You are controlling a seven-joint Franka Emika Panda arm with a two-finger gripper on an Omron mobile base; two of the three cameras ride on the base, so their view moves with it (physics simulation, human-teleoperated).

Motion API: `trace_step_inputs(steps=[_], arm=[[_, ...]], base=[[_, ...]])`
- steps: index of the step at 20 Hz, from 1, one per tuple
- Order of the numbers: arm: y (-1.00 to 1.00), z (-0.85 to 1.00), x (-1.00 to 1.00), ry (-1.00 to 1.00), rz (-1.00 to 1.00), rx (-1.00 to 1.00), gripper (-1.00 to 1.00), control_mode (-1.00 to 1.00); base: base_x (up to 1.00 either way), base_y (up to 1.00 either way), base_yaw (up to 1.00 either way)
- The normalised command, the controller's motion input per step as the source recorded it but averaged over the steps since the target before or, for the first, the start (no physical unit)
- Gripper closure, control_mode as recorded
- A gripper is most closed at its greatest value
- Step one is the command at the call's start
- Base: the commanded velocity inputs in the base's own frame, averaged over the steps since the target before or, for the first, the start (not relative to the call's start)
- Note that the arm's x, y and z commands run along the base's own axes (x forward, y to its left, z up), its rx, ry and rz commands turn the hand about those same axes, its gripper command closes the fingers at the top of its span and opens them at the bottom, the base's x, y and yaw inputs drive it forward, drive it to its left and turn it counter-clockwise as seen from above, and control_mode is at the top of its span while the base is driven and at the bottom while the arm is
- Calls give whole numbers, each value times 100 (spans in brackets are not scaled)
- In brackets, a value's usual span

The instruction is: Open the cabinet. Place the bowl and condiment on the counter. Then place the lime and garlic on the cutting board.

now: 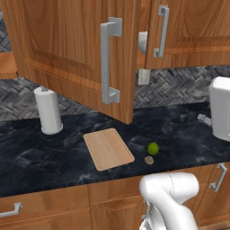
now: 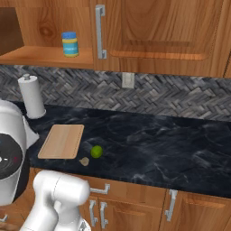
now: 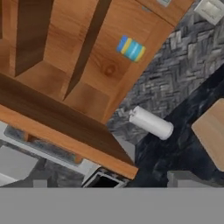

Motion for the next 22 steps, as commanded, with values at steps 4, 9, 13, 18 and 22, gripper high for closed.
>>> trace_step_inputs(steps=[4,9,13,18,22], arm=[[17,24,15,5,3,12,-100,-100],[15,13,29,12,7,13,-100,-100],[38,0,43,17,8,8,-100,-100],[47,0,51,18,11,9,-100,-100],[16,0,38,14,14,15,-100,-100]], base=[[0,0,0],[0,0,0],[0,0,0],[0,0,0],[0,0,0]])
